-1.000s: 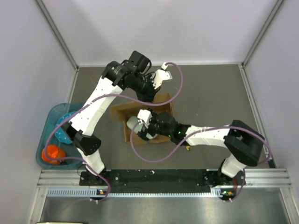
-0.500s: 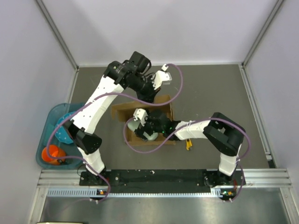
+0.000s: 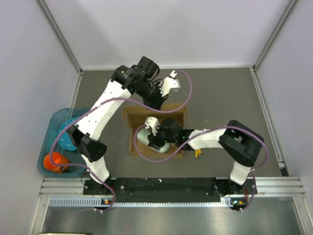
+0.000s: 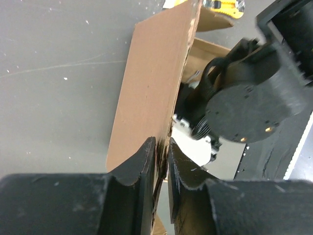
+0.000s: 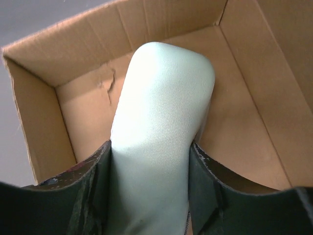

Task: Unpack the express box
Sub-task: Pick up the product from the express box, then place the product at the center of the board.

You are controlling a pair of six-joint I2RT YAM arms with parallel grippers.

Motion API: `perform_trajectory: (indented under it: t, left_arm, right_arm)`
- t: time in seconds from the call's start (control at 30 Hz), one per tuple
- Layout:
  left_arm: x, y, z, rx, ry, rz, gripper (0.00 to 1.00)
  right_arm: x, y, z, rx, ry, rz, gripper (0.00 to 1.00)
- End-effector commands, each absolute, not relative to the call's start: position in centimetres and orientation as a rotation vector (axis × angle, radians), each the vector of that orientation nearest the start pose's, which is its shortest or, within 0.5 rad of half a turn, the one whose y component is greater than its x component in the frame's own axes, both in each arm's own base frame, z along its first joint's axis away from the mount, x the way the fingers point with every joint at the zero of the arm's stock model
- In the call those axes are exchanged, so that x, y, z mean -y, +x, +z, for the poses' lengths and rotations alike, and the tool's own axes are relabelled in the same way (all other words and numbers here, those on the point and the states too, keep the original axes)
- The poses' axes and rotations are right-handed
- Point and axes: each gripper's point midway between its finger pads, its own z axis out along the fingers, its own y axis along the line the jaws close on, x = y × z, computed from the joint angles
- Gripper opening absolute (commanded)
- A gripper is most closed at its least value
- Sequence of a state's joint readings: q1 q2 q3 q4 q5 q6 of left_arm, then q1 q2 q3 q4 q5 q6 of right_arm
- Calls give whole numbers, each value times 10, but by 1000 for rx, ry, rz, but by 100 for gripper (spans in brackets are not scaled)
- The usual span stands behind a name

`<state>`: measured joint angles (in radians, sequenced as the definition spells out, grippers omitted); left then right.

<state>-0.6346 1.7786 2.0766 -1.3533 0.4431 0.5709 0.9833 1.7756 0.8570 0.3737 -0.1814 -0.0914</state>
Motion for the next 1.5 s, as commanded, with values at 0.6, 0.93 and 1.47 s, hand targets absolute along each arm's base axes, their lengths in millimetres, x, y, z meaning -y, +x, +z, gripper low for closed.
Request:
perform_trajectory:
  t: [0.6, 0.93, 1.47]
  left_arm:
    - [218, 274, 247, -2221, 1539, -370, 20]
    - [221, 267, 253, -2191, 1527, -405, 21]
    - [245, 238, 234, -2078, 1698, -422, 22]
  right_arm:
    - [-287, 154, 290, -1492, -961, 818, 43]
    - [-178, 211, 263, -1820, -451, 310, 44]
    - [-133, 362, 166, -2120, -80, 136, 49]
